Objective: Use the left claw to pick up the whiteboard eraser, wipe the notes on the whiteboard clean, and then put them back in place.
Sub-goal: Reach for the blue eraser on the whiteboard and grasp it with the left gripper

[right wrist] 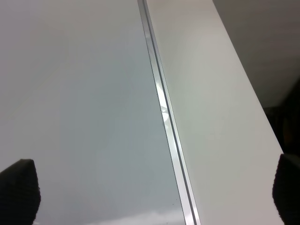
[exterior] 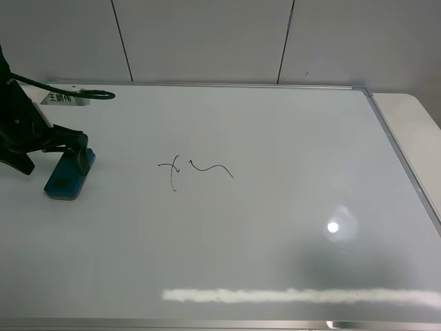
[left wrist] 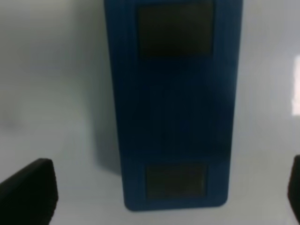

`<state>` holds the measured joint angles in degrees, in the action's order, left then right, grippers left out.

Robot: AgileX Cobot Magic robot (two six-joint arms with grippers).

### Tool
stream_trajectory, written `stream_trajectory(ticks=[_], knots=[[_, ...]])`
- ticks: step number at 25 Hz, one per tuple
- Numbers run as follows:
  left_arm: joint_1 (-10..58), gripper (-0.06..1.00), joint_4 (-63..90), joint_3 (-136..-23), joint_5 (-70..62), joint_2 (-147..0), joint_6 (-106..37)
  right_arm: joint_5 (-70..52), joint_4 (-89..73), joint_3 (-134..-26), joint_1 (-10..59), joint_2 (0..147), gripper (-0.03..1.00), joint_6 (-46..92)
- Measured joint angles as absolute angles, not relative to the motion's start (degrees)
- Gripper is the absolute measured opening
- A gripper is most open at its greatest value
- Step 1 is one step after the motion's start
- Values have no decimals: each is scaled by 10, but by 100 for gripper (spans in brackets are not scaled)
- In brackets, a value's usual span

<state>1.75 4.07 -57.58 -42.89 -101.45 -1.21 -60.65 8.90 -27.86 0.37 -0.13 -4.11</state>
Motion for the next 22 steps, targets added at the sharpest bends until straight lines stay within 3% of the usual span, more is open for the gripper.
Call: stream_trajectory(ticks=[22], knots=[[41,98,22,-616,-426,-1085,-22,-606,89,-279,4,-1,99,-41]])
